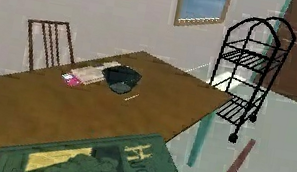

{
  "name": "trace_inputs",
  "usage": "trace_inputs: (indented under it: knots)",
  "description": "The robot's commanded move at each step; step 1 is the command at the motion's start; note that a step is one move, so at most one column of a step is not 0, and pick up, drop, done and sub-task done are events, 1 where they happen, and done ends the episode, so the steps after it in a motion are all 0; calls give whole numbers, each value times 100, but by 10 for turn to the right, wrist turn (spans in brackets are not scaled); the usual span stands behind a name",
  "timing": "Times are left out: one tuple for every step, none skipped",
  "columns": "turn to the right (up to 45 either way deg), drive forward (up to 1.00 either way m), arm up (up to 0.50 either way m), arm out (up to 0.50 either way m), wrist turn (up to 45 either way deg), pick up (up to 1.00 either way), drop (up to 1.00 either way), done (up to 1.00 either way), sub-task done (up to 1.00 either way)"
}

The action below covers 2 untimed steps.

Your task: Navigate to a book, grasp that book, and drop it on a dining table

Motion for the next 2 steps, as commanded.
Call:
trace_inputs:
  knots:
    - [-450, 0, 0, 0, 0, 0, 0, 0, 0]
    - [-30, 0, 0, 0, 0, 0, 0, 0, 0]
